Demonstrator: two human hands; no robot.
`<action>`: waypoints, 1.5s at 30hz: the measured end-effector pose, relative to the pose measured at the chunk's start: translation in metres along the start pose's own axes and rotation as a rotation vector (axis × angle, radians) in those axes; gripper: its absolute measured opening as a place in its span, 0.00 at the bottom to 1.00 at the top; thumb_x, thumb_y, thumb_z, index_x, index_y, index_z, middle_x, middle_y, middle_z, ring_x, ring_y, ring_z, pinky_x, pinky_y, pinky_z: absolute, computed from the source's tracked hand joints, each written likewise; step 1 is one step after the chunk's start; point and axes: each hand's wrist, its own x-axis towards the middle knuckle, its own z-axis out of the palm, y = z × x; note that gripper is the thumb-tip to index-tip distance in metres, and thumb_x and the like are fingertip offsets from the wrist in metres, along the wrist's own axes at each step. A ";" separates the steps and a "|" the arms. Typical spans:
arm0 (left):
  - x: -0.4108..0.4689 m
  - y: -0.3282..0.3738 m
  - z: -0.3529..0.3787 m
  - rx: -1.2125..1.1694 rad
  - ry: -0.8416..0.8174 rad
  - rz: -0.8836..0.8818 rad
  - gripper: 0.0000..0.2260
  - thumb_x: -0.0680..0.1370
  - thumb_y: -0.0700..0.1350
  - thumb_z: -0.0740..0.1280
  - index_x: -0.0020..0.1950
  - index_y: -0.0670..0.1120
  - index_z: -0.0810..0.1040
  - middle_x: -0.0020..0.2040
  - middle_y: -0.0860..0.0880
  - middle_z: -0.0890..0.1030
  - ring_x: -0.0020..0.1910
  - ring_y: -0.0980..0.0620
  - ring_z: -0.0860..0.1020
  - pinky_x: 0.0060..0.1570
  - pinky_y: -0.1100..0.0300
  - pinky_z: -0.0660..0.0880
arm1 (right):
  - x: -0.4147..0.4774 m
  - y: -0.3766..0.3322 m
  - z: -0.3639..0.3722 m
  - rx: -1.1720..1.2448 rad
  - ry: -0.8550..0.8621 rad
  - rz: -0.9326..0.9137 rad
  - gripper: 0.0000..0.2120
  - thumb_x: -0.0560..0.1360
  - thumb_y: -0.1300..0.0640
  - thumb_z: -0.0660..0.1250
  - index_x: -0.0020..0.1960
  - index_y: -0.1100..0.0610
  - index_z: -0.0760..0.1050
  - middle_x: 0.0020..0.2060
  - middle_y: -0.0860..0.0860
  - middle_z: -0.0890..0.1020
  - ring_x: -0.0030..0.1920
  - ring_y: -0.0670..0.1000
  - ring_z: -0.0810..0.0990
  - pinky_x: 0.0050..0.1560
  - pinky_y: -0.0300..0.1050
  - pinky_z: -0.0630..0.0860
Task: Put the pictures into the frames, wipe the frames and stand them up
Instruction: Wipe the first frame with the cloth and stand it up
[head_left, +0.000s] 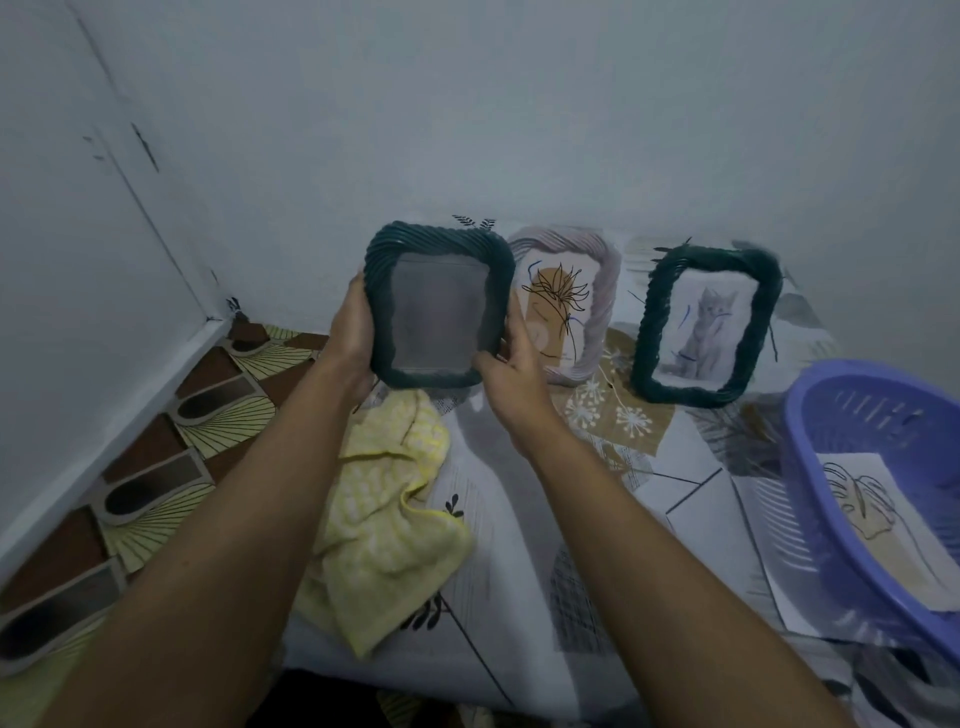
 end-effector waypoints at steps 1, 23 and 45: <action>0.006 -0.002 -0.002 0.002 0.009 -0.003 0.24 0.84 0.58 0.49 0.65 0.49 0.80 0.58 0.46 0.84 0.57 0.46 0.83 0.52 0.48 0.81 | 0.005 0.003 0.003 -0.001 -0.002 0.006 0.40 0.74 0.63 0.63 0.79 0.40 0.54 0.74 0.49 0.70 0.72 0.50 0.70 0.71 0.59 0.70; 0.102 -0.020 -0.037 -0.046 0.151 -0.201 0.36 0.78 0.70 0.46 0.67 0.49 0.79 0.61 0.40 0.82 0.58 0.38 0.80 0.59 0.37 0.76 | 0.053 0.038 0.040 0.031 0.080 0.087 0.35 0.68 0.61 0.64 0.74 0.47 0.64 0.60 0.43 0.80 0.61 0.47 0.79 0.65 0.58 0.76; 0.114 -0.022 -0.044 -0.014 0.291 -0.220 0.42 0.71 0.74 0.46 0.73 0.48 0.72 0.63 0.41 0.80 0.57 0.38 0.80 0.57 0.36 0.77 | 0.048 0.024 0.044 0.016 0.052 0.148 0.36 0.68 0.58 0.64 0.75 0.47 0.64 0.59 0.44 0.80 0.59 0.48 0.79 0.65 0.55 0.76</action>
